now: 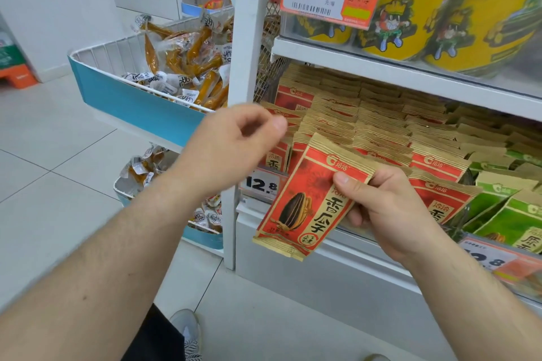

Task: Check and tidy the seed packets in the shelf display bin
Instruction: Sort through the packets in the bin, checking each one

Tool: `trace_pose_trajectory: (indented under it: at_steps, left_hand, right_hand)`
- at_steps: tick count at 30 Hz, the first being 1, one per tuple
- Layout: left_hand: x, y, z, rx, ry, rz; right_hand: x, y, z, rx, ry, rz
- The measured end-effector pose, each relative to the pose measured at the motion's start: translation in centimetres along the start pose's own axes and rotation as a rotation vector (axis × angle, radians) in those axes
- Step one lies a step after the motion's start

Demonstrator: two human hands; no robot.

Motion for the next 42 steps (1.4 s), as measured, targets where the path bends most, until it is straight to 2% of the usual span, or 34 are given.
trace_pose_trajectory:
  at_steps: [2,5,9,12,15,18,20,24,27,30,34,40,42]
  left_hand:
    - [1.4,0.4,-1.7,0.034,-0.098,-0.213]
    - [1.9,-0.9,-4.9,-0.151,-0.206,-0.588]
    - [0.4,-3.3,-8.0,-0.45,-0.075,-0.923]
    - [-0.9,-4.3,-9.2,-0.569,0.071,-1.041]
    - [-1.7,-4.7,-9.6,-0.595,0.114,-0.999]
    - [-2.1,-4.7,-9.2,-0.607,0.116,-0.936]
    - [-2.4,-4.6,-8.9,-0.598,0.112,-0.961]
    - [-2.6,-4.3,-8.4,-0.54,0.112,-0.915]
    - [-2.9,-4.3,-7.9,-0.549,0.122,-0.928]
    - [-2.7,-4.4,-7.6,-0.534,0.086,-0.92]
    - [-2.8,-4.5,-7.7,-0.533,0.068,-0.925]
    - [-2.6,-4.8,-7.7,-0.52,0.001,-0.974]
    - [-2.2,-4.6,-7.6,-0.462,-0.056,-0.966]
  right_hand:
    - [-0.2,0.4,0.1,0.044,-0.007,-0.017]
    - [-0.3,0.8,0.2,0.065,-0.013,-0.028]
    - [-0.5,1.3,0.6,0.056,-0.006,-0.009]
    - [-0.3,2.0,0.7,0.069,0.0,-0.001]
    - [-1.6,4.0,1.0,0.15,0.095,-0.029]
    - [-5.2,6.7,1.6,0.228,0.379,-0.07]
    - [-7.2,7.6,1.6,0.271,0.475,-0.034]
    - [-9.0,6.1,-0.6,0.396,0.578,0.364]
    - [-9.2,3.5,-3.1,0.332,0.665,0.619]
    - [-8.4,2.3,-5.6,0.331,0.689,0.828]
    - [-8.2,1.3,-7.5,0.336,0.696,0.952]
    - [-7.6,0.0,-10.4,0.183,0.416,1.175]
    - [-7.2,-0.7,-11.5,0.156,0.322,1.228]
Point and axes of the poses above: each hand's wrist, its own z-axis away from the middle knuckle, its own y-axis out of the back of the hand, x = y × z, the point moved 5 cm from there along -z, towards the middle knuckle, and after that the axes turned 15 degrees about z, right-handed, at the moved point
